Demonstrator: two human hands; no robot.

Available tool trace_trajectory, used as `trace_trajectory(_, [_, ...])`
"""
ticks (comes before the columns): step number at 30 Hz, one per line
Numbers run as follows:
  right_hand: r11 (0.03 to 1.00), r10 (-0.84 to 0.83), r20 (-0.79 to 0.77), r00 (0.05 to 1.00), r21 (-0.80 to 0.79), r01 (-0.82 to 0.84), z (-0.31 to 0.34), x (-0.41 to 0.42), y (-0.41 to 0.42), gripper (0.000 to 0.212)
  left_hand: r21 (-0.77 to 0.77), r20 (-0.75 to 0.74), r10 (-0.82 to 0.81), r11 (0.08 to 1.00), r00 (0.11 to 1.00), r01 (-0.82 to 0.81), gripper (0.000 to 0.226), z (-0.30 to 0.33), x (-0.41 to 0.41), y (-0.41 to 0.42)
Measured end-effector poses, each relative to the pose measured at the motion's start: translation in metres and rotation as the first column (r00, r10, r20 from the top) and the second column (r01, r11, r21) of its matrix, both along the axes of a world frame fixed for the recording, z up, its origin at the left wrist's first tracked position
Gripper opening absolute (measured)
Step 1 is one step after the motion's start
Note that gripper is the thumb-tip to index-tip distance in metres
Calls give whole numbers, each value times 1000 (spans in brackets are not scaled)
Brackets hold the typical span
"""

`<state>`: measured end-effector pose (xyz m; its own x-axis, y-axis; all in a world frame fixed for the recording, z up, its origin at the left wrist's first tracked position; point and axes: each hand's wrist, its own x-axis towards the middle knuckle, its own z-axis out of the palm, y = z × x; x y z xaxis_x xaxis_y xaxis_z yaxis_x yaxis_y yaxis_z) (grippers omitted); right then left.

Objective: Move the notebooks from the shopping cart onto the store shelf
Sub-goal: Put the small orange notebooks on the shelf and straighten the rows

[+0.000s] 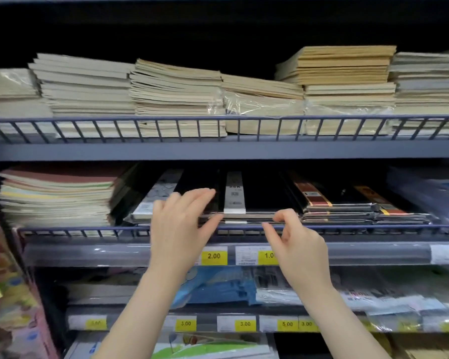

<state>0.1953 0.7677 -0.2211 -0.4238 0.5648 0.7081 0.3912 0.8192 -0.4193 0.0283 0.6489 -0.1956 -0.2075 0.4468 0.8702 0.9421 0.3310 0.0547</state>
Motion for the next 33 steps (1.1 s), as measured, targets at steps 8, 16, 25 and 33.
trace_trajectory(8, [993, 105, 84, 991, 53, -110, 7, -54, -39, 34, 62, 536, 65, 991, 842, -116, 45, -17, -61, -84])
trace_trajectory(16, [994, 98, 162, 982, 35, -105, 14, -74, -42, 34, 105, 670, -46, 994, 741, -33, 45, -22, -75, -78])
trace_trajectory(25, [994, 71, 138, 988, 67, -81, 12, -93, -41, 31, 93, 639, 33, 989, 769, -119, 30, -14, -85, -70])
trace_trajectory(33, [997, 8, 153, 988, 77, -20, 14, -97, -43, 29, 90, 606, 33, 990, 795, -110, 28, -16, -82, -69])
